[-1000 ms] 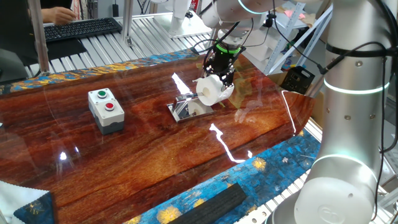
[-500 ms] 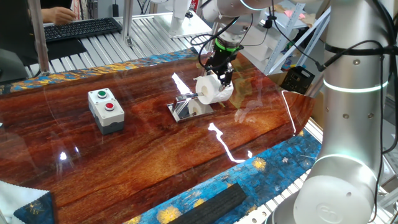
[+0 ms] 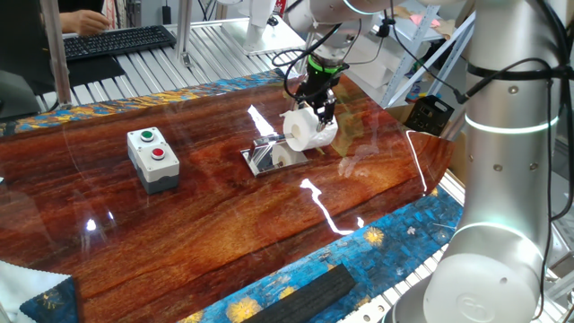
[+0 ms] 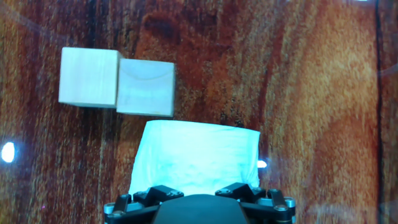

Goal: Take the roll of paper down from the shelf

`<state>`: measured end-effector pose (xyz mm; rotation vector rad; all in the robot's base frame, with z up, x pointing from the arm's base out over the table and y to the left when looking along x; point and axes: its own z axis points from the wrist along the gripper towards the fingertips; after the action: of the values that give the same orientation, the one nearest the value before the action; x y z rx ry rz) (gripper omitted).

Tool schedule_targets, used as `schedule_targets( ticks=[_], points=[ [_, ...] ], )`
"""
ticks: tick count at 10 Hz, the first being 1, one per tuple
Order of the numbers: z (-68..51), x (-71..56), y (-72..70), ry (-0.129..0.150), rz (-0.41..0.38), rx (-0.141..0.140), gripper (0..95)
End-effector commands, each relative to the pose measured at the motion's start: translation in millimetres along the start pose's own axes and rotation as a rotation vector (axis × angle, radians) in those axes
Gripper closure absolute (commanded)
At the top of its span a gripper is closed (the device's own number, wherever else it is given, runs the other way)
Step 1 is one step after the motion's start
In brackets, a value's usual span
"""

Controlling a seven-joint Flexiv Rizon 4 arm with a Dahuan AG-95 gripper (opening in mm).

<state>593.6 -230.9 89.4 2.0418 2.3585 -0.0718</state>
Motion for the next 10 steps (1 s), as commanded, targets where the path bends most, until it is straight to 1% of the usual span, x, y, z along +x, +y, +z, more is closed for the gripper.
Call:
schedule_targets(
  ticks=[1, 2, 3, 4, 6, 7, 8, 9, 10],
  points=[
    [-1.8, -4.2, -9.4, 0.008, -0.037, -0.015, 95.0],
    [-2.2, -6.1, -13.1, 0.008, -0.042, -0.015, 95.0],
    [-2.9, -8.3, -20.1, 0.009, -0.055, -0.016, 95.0],
    [-3.1, -7.7, -22.4, 0.004, -0.049, -0.015, 95.0],
    [-2.9, -5.8, -23.7, -0.005, -0.071, -0.013, 95.0],
    [-2.7, -5.3, -24.2, -0.011, -0.128, -0.007, 95.0],
    [-2.4, -4.3, -24.8, -0.012, -0.202, -0.003, 95.0],
    [-2.5, -4.0, -24.9, -0.021, -0.27, 0.012, 95.0],
    [-2.6, -3.9, -24.9, -0.018, -0.296, 0.012, 95.0]
  ],
)
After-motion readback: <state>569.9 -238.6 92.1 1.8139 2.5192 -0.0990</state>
